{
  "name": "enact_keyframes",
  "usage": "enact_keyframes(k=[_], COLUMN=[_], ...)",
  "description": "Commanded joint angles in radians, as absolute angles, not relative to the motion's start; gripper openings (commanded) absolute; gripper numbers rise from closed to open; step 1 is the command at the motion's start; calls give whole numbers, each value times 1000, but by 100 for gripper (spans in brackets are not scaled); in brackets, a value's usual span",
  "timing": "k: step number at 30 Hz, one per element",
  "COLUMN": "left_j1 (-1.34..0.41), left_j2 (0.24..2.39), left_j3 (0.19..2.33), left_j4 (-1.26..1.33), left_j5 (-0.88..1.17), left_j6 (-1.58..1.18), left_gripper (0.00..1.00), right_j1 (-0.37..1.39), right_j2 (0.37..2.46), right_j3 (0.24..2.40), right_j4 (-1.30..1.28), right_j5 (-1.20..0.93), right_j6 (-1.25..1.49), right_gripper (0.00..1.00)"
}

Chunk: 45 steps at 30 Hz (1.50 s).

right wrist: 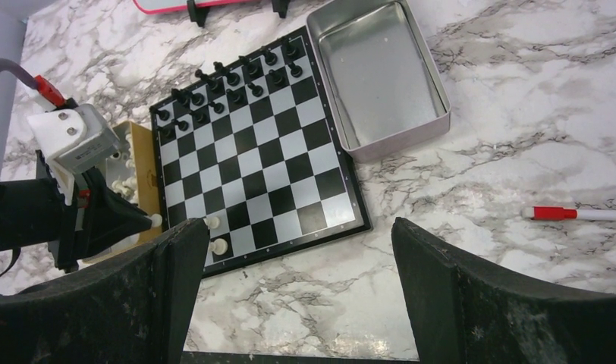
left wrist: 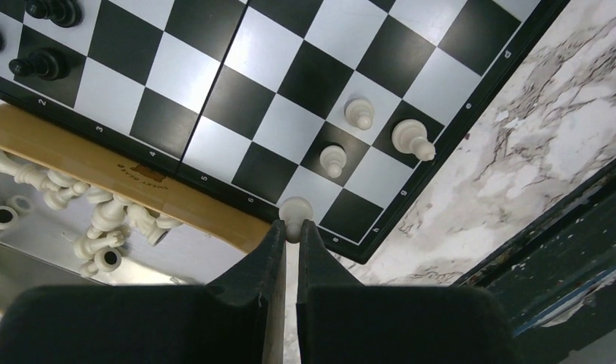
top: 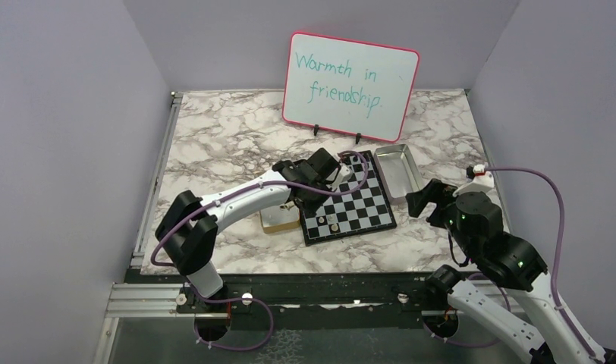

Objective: Set up the chess pieces on the board
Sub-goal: Place the chess piece on the chessboard.

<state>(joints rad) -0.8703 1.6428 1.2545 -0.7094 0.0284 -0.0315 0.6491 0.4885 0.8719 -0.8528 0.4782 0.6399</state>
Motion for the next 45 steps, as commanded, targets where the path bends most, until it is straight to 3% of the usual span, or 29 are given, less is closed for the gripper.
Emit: enact_keyframes(k=[1,19,45], left_j1=[-871,-871,-873], left_j2=[1663,1745,1811], left_j3=[1263,1268,1285], left_j4=[-733,-746,-774], left_j5=[12,128,113], left_j6=[87,126,120], left_gripper=[6,8,12], right_j1=[658,657,657], right_j2=[477,486,487], right_j3=[909,910,900], right_j4=[-897,-891,-886], right_j5=[508,500,490], right_j6=[655,667,673], right_gripper=[95,95,95])
